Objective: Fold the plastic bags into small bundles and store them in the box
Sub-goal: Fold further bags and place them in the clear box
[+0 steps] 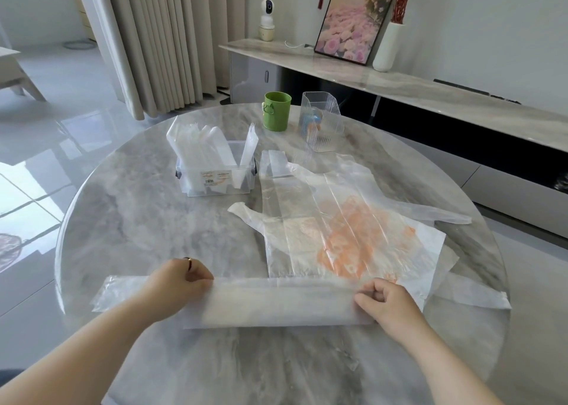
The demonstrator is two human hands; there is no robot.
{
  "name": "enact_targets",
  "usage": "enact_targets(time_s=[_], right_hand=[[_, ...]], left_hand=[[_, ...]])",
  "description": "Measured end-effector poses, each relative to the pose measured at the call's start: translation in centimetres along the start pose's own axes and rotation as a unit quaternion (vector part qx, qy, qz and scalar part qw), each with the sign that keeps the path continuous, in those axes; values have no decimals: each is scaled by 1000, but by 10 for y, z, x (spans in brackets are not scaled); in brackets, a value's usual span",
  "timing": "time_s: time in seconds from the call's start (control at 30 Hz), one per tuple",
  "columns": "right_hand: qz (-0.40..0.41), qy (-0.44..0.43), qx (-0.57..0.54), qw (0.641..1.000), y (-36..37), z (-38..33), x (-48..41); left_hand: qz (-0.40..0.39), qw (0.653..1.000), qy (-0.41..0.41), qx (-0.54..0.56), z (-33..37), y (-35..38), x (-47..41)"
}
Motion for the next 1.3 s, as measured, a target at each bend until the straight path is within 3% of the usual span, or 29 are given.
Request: enact_targets(time_s=[0.07, 0.2, 0.33, 0.47, 0.57, 0.73, 1.0, 1.07, 1.17, 1.3], right_hand=[[17, 7, 28, 999, 8, 2, -6], [34, -20, 199, 979, 19, -2, -10], [38, -26, 233, 971, 21, -5, -14], [44, -40, 258, 964, 22, -4, -15], [48, -47, 274, 959, 22, -2, -14], [44, -51, 343, 937, 28, -7, -11], [39, -41, 512, 857, 26, -14, -4], [85, -47, 533, 840, 26, -19, -4], [220, -203, 454, 840, 40, -17, -3], [90, -335, 422, 837, 100, -36, 12]], left_hand=[[35, 999, -15, -36, 0, 3, -2], [90, 987, -11, -131, 7, 8, -3], [124, 978, 8, -166, 19, 13, 2], [231, 919, 172, -269, 26, 24, 10], [159, 901, 242, -323, 27, 47, 18], [49, 889, 238, -389, 18, 76, 15], [38, 878, 217, -424, 17, 76, 16], [55, 874, 227, -426, 17, 77, 15], [46, 870, 240, -428, 15, 78, 15], [21, 867, 238, -438, 15, 80, 14]])
Point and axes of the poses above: each hand's wrist, its own x-axis away from the middle knuckle, its own y-axis out of the palm, z = x × y, the point moved 2 cm from there along -x, towards the middle knuckle, and after that the axes turned 7 degrees about -y, right-handed, at the moved point
